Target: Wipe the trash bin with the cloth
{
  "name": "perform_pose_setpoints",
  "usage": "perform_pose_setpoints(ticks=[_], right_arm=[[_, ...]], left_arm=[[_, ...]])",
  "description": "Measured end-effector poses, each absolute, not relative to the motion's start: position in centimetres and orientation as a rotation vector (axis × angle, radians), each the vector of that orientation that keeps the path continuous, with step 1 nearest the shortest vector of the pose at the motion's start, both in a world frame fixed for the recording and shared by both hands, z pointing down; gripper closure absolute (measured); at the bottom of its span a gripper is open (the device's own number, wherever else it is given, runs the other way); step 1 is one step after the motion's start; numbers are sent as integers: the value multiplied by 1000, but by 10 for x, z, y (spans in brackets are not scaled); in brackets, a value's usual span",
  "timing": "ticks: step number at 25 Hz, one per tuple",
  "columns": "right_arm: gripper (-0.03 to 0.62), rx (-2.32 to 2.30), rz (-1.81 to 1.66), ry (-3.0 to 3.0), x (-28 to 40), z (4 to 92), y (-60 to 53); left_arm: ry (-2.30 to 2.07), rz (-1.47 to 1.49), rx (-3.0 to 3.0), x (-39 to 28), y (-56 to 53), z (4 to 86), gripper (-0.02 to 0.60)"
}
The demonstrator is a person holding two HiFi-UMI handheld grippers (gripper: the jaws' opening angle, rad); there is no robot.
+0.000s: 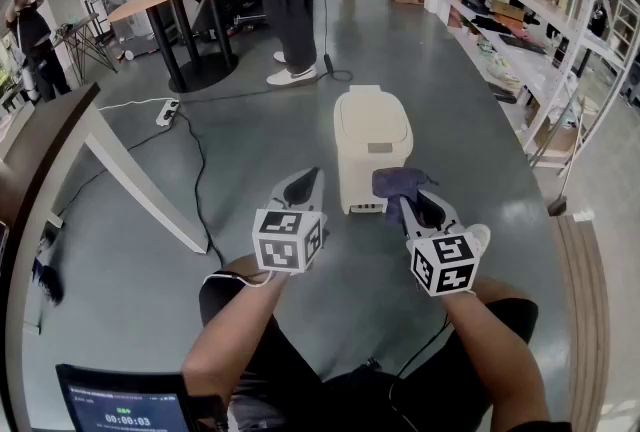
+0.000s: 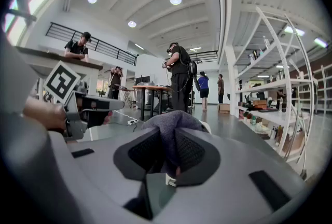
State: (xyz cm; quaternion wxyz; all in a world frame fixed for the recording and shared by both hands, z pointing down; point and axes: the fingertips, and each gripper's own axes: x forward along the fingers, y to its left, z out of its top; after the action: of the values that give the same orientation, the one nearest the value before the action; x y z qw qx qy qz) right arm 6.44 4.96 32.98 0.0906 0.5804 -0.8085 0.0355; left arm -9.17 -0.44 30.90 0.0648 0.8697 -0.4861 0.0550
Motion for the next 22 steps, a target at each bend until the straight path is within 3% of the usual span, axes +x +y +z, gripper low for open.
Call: perform_pose_setpoints(ticks=[6,22], right_arm=[[519,1720,58,-2394,60,337,-4],[519,1608,360,-2329,32,464,-110]], left_arm=[[-1416,244,2716,-92,-60,299,584],[-1509,257,2542,-86,-187,329,584]])
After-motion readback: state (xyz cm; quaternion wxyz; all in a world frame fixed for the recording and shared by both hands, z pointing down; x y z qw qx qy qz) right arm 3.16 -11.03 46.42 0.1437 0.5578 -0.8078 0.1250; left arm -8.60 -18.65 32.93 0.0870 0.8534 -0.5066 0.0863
